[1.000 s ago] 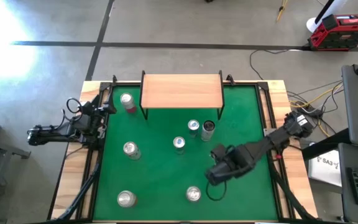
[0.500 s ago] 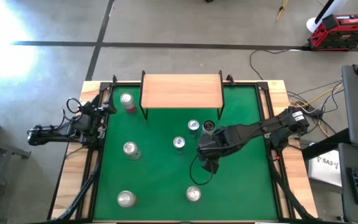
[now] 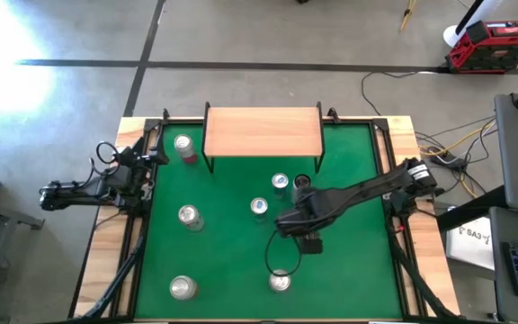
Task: Place canned beverage on shelf
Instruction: Move the soda cans to the center of the table
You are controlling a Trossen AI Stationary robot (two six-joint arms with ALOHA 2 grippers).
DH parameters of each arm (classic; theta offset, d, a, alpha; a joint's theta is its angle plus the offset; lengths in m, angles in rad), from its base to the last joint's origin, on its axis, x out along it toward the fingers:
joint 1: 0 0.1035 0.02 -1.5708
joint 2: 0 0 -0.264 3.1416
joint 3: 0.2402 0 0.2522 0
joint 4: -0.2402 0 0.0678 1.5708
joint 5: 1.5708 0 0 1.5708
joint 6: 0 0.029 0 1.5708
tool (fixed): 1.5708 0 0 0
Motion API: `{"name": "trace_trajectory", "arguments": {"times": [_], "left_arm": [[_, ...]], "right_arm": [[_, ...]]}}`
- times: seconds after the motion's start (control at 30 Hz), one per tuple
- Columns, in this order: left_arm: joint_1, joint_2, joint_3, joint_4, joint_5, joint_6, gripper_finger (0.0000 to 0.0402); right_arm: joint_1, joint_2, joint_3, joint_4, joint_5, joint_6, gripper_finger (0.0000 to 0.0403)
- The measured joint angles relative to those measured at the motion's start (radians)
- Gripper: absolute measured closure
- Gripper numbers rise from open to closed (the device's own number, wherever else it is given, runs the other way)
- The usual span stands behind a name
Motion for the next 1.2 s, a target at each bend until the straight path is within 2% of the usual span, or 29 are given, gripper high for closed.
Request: {"name": "trace_trajectory", "arguments": {"times": [0.2, 0.43, 0.67, 1.0, 1.2], "left_arm": [[0.0, 0.0, 0.0, 0.0, 0.0, 0.0, 0.0013], [0.0, 0.0, 0.0, 0.0, 0.0, 0.0, 0.0013], [0.0, 0.0, 0.0, 0.0, 0.0, 0.0, 0.0013], [0.0, 0.0, 0.0, 0.0, 0.0, 0.0, 0.0013], [0.0, 0.0, 0.0, 0.0, 0.0, 0.0, 0.0013]], "right_arm": [[-0.017, 0.012, 0.013, 0.002, -0.019, -0.083, 0.0138], [-0.043, 0.01, 0.019, 0.009, -0.044, -0.078, 0.0136], [-0.068, 0.012, 0.02, 0.03, -0.075, -0.062, 0.0102], [-0.085, 0.01, 0.026, 0.027, -0.011, 0.087, 0.0049], [-0.082, 0.01, 0.065, 0.022, 0.039, 0.214, 0.0042]]}}
